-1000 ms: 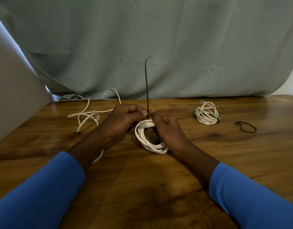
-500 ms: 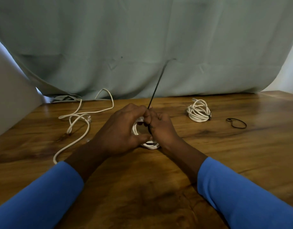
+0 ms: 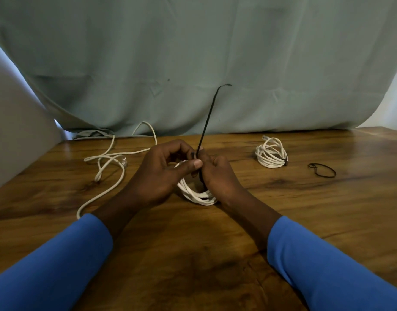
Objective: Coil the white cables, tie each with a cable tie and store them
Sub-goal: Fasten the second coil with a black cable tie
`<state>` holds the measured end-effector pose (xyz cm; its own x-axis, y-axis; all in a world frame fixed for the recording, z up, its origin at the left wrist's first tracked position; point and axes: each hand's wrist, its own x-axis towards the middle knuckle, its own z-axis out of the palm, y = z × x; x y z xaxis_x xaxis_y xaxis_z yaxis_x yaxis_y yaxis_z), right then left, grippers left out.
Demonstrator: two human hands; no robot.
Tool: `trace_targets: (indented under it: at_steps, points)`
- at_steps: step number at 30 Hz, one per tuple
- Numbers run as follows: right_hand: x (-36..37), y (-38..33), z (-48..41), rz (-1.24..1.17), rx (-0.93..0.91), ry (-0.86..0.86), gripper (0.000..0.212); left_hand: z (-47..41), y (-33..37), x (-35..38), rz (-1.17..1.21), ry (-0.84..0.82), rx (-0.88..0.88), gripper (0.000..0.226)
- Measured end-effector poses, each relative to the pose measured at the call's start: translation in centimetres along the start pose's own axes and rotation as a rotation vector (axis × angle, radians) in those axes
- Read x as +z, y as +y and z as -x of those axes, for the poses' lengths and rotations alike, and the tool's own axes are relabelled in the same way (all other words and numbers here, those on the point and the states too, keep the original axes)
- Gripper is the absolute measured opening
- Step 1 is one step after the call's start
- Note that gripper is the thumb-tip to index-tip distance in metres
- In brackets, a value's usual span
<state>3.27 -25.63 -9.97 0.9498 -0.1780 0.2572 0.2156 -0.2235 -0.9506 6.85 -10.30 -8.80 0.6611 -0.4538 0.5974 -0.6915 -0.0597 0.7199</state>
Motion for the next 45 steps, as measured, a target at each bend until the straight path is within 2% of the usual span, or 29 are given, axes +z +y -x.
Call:
trace_targets:
  at_steps: [8, 13, 21, 25, 28, 30, 34, 41, 45]
  points:
    - [0.5, 0.5, 0.2, 0.087, -0.128, 0.060, 0.051, 0.3, -0.4, 1.0, -0.048, 0.143, -0.038, 0.010]
    - [0.7, 0.7, 0.2, 0.202, -0.158, 0.067, 0.054, 0.4, -0.5, 1.1, 0.048, 0.165, -0.103, 0.015]
    - [0.3, 0.7, -0.1, 0.093, -0.122, -0.011, 0.054, 0.2, -0.9, 0.6, 0.016, 0.192, -0.122, 0.017]
    - [0.4, 0.6, 0.0, 0.076, -0.102, -0.042, 0.055, -0.1, -0.6, 0.1, 0.286, 0.103, -0.326, 0.037]
    - [0.4, 0.3, 0.2, 0.082, -0.134, -0.072, 0.048, -0.4, -0.7, -0.2, 0.527, 0.127, -0.480, 0.027]
    - [0.4, 0.1, 0.4, 0.103, -0.159, -0.087, 0.049, -0.5, -1.1, -0.5, 0.556, 0.183, -0.545, 0.018]
    - [0.4, 0.0, 0.5, 0.103, -0.162, -0.083, 0.052, -0.7, -1.0, -1.3, 0.479, 0.255, -0.559, 0.018]
    - [0.4, 0.5, 0.2, 0.052, -0.146, -0.099, 0.053, -1.0, 0.0, -1.6, 0.729, 0.255, -0.513, 0.009]
    - [0.4, 0.3, 0.4, 0.048, -0.169, -0.129, 0.052, -1.0, -0.7, -2.2, 0.749, 0.221, -0.488, 0.022]
